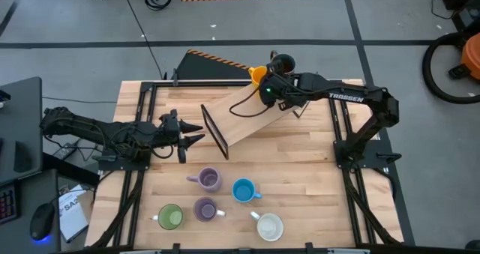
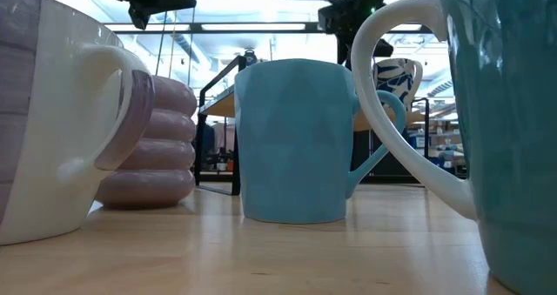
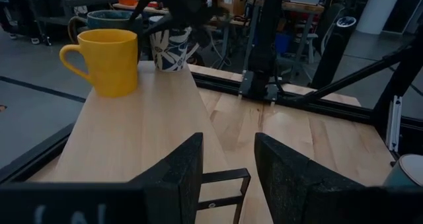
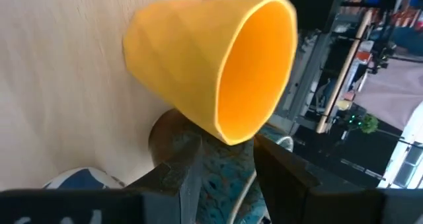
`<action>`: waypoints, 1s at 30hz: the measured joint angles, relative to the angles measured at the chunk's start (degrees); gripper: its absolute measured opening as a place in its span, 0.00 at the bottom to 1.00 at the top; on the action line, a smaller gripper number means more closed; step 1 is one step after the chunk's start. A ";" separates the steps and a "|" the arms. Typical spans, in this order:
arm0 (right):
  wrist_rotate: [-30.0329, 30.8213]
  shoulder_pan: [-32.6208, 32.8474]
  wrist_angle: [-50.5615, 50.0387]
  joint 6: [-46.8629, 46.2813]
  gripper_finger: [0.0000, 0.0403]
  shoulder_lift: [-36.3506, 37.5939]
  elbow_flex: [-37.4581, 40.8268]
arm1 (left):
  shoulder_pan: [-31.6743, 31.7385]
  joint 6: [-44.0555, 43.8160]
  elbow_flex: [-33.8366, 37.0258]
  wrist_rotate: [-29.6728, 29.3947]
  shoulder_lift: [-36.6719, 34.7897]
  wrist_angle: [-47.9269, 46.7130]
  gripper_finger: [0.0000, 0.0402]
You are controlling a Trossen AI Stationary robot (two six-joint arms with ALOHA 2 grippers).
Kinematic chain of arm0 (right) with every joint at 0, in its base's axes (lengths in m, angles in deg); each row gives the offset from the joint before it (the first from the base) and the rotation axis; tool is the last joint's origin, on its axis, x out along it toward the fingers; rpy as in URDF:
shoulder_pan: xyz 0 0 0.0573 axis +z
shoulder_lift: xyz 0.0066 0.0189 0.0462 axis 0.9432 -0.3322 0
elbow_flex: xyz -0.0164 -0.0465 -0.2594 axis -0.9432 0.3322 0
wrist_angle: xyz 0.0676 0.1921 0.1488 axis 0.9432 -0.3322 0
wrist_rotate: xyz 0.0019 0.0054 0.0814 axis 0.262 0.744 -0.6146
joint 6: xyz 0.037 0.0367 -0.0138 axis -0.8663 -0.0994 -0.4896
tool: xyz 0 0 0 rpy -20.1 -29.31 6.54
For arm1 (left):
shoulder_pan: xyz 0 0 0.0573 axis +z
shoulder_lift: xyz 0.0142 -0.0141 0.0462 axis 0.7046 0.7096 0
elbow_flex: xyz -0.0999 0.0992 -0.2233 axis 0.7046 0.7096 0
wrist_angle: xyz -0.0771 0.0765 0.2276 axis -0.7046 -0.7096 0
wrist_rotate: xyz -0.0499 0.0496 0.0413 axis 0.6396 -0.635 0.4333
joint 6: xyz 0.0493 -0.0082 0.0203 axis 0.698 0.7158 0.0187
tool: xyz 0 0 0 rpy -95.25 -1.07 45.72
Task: Place coffee mugs
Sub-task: Put the purple mug on the shelf
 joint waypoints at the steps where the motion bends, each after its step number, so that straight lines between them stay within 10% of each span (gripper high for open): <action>1: 0.21 0.60 -0.02 -0.22 0.35 0.50 0.00 | 0.00 -0.28 0.00 0.01 0.01 -0.02 0.35; 8: 1.30 6.71 -0.02 -9.53 0.35 4.26 0.00 | -0.04 -0.92 0.00 2.00 0.00 -0.22 0.35; 21: -27.58 15.34 0.00 -37.81 0.35 4.87 0.00 | -0.03 -1.51 -0.02 7.95 -0.01 -2.43 0.35; 30: -27.65 23.77 0.00 -45.44 0.35 4.85 0.00 | -0.04 -0.92 -0.02 7.96 -0.02 -2.45 0.35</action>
